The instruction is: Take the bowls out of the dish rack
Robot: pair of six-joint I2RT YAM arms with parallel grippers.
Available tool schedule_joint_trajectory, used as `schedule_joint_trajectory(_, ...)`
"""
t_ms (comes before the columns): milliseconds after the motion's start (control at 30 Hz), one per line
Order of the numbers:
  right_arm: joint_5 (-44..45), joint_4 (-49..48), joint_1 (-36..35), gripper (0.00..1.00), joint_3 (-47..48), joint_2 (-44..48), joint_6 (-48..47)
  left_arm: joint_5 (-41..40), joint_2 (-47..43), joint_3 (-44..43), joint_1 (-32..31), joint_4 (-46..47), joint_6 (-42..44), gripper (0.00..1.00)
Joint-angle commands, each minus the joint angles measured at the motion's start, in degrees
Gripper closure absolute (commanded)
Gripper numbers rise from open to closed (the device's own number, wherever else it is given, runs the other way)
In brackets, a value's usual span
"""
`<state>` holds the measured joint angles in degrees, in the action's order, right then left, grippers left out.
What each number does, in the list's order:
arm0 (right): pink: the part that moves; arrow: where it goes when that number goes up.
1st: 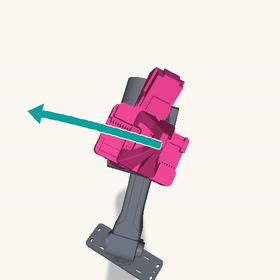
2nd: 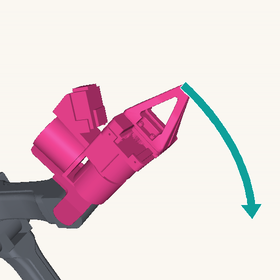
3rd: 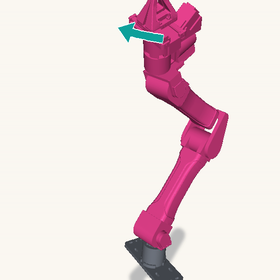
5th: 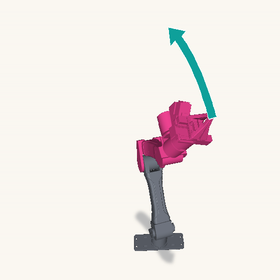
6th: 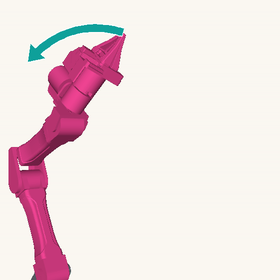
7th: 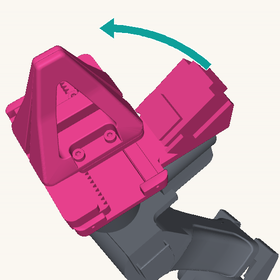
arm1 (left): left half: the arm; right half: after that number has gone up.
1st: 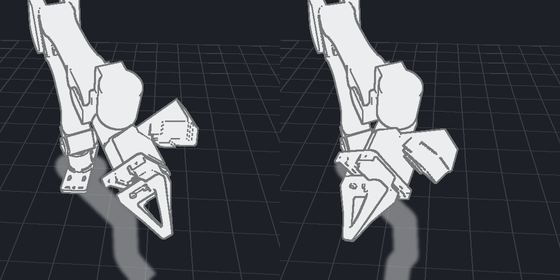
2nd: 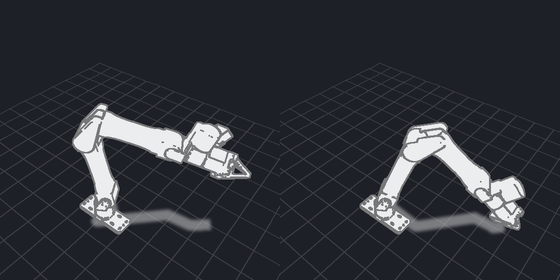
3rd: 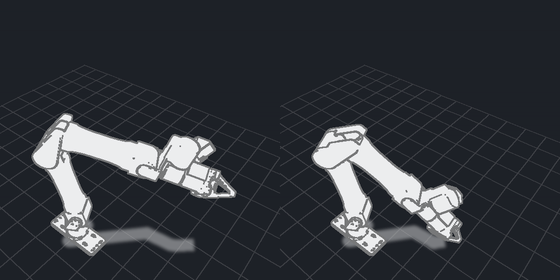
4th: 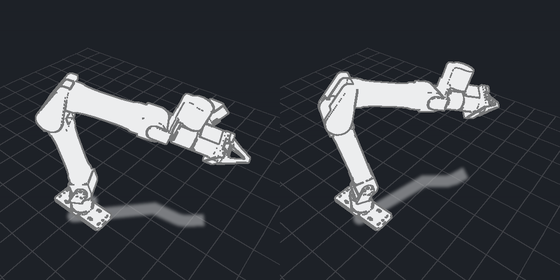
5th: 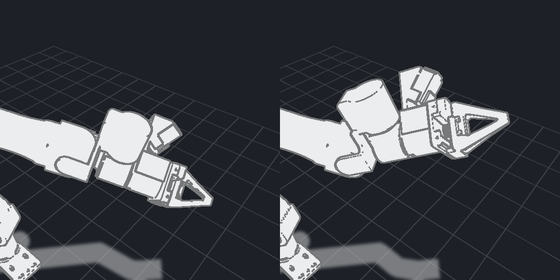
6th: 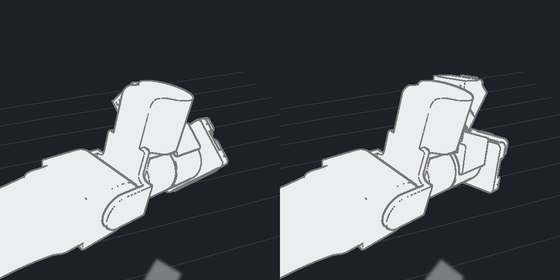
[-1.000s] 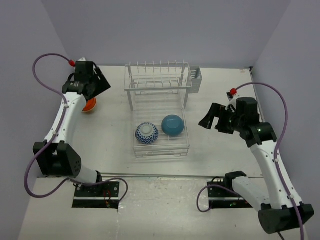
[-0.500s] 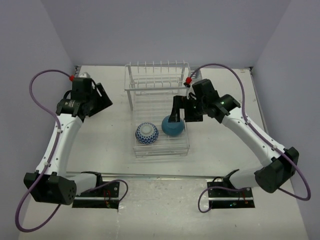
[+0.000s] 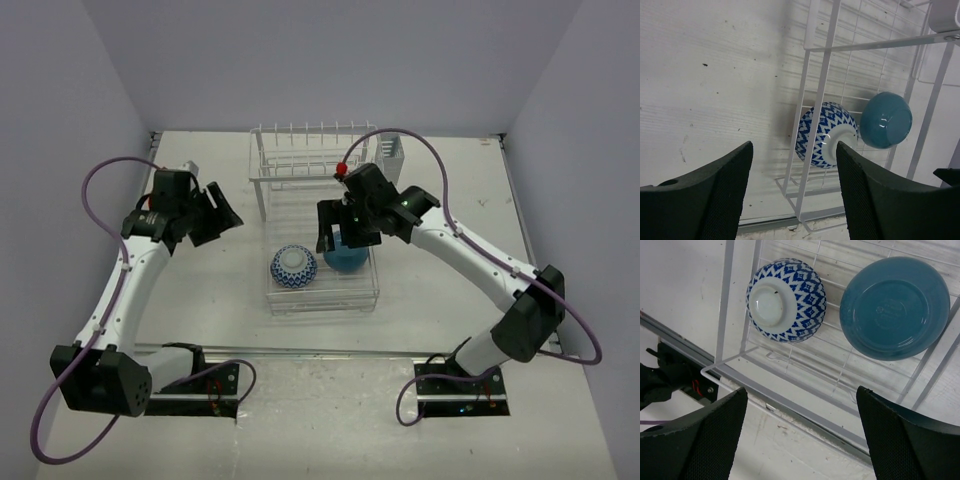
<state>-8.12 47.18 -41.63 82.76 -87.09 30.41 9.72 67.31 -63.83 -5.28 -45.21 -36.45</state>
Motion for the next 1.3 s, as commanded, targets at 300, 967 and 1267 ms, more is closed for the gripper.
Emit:
schedule_joint_trajectory(300, 14.43, -1.56, -5.83, 0.14, 4.78, -5.55, 0.17, 2.41, -5.08, 4.23, -2.81, 7.14, 0.68, 0.33)
schedule_joint_trajectory(967, 26.23, -13.95, -12.69, 0.16, -0.13, -15.30, 2.37, 9.61, -13.34, 15.05, -2.81, 15.23, 3.31, 0.35)
schedule_joint_trajectory(1267, 28.15, -13.69, -12.78, 0.16, -0.41, -14.34, 3.77, 12.95, -11.59, 16.46, -2.90, 15.59, 6.21, 0.36)
